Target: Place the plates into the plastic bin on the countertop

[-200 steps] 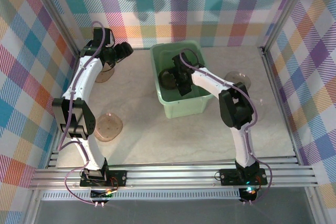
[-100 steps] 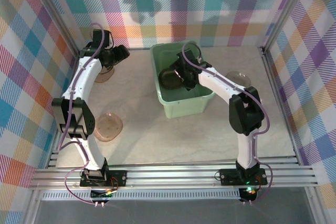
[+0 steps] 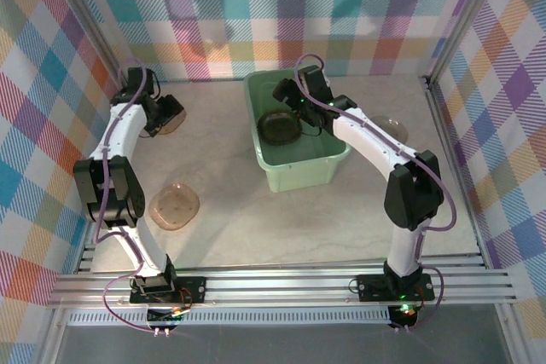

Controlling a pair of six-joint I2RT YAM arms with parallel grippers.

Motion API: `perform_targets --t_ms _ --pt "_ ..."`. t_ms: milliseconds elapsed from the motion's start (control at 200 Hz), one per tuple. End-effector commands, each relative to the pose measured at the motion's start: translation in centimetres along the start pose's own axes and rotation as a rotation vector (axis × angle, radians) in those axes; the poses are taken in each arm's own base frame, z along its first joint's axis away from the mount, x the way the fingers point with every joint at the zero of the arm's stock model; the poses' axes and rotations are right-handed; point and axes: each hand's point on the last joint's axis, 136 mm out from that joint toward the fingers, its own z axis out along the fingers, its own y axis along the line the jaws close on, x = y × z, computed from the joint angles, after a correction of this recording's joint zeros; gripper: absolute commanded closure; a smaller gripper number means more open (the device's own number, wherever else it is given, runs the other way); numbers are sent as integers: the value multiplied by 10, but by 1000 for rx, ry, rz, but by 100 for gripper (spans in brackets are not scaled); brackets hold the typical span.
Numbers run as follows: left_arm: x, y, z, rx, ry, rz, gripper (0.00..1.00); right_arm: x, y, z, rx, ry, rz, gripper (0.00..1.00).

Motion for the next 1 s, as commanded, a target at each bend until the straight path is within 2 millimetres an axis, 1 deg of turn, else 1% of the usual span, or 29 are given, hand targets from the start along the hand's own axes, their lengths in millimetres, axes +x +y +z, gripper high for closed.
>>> perform_targets --t_ms 0,35,95,140,180,265,385,500,580,655,775,945,995 --pt "-13 12 16 25 -6 -64 23 -4 28 -15 -102 2 -103 5" --pt "-16 18 21 15 -6 -68 23 -2 33 -15 -125 13 -134 6" --pt "-21 27 28 -5 2 -85 23 -4 36 -19 -130 18 -157 7" --pt "-24 35 32 -20 13 -114 23 -3 44 -20 -170 20 -192 7" --pt "-26 38 37 -13 23 -130 24 -4 50 -20 -189 20 -221 7" --pt "-31 47 47 -36 19 -143 25 -3 59 -14 -227 37 -297 9" --pt "-38 51 64 -37 36 -146 26 -4 67 -6 -270 104 -309 10" --pt "-47 53 81 -53 37 -124 26 0 69 4 -298 143 -306 11" --pt "-52 59 94 -63 32 -124 26 1 67 11 -309 168 -274 12" --pt "-55 57 106 -37 30 -124 26 1 68 16 -327 185 -269 13" --pt "-55 64 116 -78 41 -135 26 -4 71 19 -341 216 -269 14" --pt "-54 72 123 -109 28 -128 27 -9 70 31 -351 231 -255 15" --pt "-53 72 127 -106 29 -126 28 -10 72 34 -364 238 -253 16"
